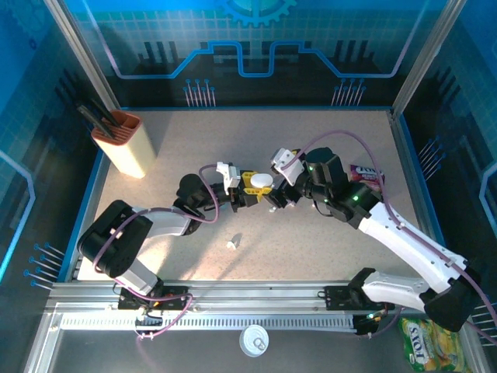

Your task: Insert the wireless bluetooth earbuds into the charging case

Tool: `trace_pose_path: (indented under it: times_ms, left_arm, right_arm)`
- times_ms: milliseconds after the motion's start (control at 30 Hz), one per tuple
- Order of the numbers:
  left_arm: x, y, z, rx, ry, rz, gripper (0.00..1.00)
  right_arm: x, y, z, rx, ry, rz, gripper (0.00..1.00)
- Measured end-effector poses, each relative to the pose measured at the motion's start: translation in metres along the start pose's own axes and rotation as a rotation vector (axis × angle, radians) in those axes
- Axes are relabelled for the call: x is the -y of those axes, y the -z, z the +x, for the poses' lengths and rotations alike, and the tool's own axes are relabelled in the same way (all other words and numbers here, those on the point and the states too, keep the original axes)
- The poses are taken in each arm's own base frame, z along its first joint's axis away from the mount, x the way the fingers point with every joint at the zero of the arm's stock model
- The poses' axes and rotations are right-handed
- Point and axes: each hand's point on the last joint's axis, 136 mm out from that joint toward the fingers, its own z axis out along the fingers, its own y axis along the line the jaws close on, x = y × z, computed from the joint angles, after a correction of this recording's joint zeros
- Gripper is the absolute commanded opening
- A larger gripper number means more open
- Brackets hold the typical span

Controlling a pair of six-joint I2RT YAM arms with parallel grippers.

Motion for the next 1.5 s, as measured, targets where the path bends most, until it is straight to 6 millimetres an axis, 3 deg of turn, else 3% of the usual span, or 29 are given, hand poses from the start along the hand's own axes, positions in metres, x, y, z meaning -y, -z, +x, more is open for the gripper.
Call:
trace_pose_path:
  times_ms: [200, 433, 667, 800, 900, 1033, 1200, 1333, 1500]
  left_arm:
    - [-0.001, 0.0, 0.001, -0.004, 0.005, -0.004, 0.38]
    - [0.004, 0.002, 0.003, -0.014, 0.011, 0.015, 0.38]
    - [0.005, 0.003, 0.002, -0.01, 0.007, 0.015, 0.39]
    - [0.005, 0.005, 0.003, -0.004, 0.001, 0.01, 0.39]
    - [0.002, 0.008, 0.002, -0.001, -0.003, 0.0, 0.39]
    - [-0.003, 0.011, 0.003, 0.0, -0.005, -0.015, 0.4]
    - [-0.004, 0.014, 0.006, -0.007, 0.003, -0.023, 0.4]
    - [-0.002, 0.016, 0.005, -0.005, 0.001, -0.023, 0.4]
    - [0.001, 0.019, 0.005, -0.004, 0.0, -0.025, 0.4]
  right_arm:
    - [0.005, 0.002, -0.008, 0.034, -0.012, 0.017, 1.0]
    - [0.033, 0.011, -0.026, 0.122, -0.085, 0.098, 1.0]
    - [0.03, 0.009, -0.027, 0.13, -0.126, 0.067, 1.0]
    - [0.03, 0.026, -0.031, 0.196, -0.167, 0.042, 1.0]
    - [0.043, 0.047, -0.026, 0.263, -0.255, 0.073, 1.0]
    - [0.081, 0.067, 0.003, 0.291, -0.472, 0.196, 1.0]
    - [0.114, 0.051, 0.078, 0.159, -0.777, 0.291, 0.95]
    - [0.105, 0.012, 0.133, -0.035, -0.947, 0.24, 0.89]
    - [0.086, -0.033, 0.175, -0.225, -1.055, 0.126, 0.84]
